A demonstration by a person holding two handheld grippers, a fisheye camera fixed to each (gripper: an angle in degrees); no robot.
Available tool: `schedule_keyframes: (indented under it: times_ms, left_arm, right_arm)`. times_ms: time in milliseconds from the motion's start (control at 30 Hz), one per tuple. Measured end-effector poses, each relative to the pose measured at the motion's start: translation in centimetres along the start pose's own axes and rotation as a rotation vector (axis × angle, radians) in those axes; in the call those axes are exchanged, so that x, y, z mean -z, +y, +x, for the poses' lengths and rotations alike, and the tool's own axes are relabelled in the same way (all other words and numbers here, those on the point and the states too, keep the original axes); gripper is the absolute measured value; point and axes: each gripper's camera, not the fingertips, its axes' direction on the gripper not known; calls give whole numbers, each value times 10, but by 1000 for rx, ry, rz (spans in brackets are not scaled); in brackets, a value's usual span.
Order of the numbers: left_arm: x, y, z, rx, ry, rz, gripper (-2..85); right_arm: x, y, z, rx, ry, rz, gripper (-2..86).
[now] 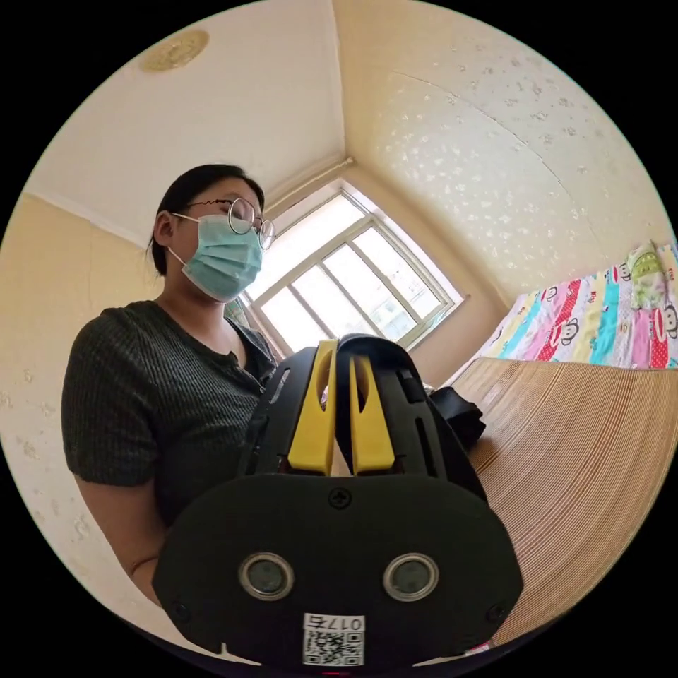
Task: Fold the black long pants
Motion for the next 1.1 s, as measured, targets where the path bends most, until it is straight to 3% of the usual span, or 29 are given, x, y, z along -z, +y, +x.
schedule_keyframes:
  times_ms: [133, 267, 333, 500, 667, 800, 900, 1100]
  left_arm:
    - [-4, -24, -70, 178, -309, -49, 13]
    - [-12, -24, -152, 336, -445, -101, 15]
    - [-18, -12, -195, 406, -519, -124, 21]
    - [-35, 66, -250, 540, -565, -227, 38]
    - [-60, 208, -286, 783, -455, -375, 43]
    - [-53, 307, -315, 1052, -605, -541, 65]
    - [-25, 321, -335, 1097, -546, -383, 92]
    - [-9, 289, -420, 978, -544, -247, 151]
  right_arm:
    - [-21, -35, 55, -221, 286, -42, 4]
    - [-61, -43, 147, -395, 581, -235, 3]
    - [-73, -40, 180, -437, 629, -256, 4]
    - [-81, 15, 217, -643, 563, -165, 8]
    - [-96, 157, 189, -825, 567, -364, 26]
    - [-98, 267, 191, -1201, 542, -483, 60]
    - [-91, 294, 189, -1336, 617, -523, 99]
    - [-63, 245, 217, -1203, 631, -248, 126]
